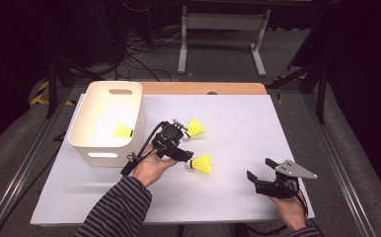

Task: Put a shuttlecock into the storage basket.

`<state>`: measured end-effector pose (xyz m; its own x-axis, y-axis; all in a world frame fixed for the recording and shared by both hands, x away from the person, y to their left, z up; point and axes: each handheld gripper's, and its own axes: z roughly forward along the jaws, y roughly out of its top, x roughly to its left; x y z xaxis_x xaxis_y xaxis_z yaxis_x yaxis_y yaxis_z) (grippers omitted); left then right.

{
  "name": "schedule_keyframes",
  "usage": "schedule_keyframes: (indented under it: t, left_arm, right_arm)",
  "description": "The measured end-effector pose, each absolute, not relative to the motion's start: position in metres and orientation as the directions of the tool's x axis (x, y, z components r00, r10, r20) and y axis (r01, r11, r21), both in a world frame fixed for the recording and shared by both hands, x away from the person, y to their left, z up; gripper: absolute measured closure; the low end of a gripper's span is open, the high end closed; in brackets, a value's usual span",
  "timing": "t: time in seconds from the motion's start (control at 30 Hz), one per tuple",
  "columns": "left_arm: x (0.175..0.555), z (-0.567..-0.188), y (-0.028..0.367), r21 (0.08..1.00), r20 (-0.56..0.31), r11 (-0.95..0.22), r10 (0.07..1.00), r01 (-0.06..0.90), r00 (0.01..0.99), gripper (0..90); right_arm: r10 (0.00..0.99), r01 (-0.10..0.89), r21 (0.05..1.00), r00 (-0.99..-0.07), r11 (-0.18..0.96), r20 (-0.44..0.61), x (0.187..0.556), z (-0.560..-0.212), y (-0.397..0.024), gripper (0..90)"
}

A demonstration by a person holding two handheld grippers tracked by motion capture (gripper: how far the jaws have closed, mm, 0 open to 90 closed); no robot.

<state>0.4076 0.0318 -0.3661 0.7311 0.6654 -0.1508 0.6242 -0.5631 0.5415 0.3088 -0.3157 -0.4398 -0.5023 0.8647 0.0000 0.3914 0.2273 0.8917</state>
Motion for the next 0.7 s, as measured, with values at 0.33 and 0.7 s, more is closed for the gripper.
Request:
schedule_keyframes:
  t: [0.33, 0.7]
  left_arm:
    - [0.407, -0.368, 0.025, 0.537, -0.159, -0.566, 0.66, 0.626, 0.734, 34.9]
    - [0.406, -0.369, 0.017, 0.53, -0.162, -0.571, 0.657, 0.627, 0.736, 34.8]
  right_arm:
    - [0.864, 0.391, 0.892, -0.503, 0.228, -0.001, 0.309, -0.44, -0.316, 14.8]
    - [0.865, 0.39, 0.893, -0.503, 0.227, 0.0, 0.309, -0.44, -0.316, 14.8]
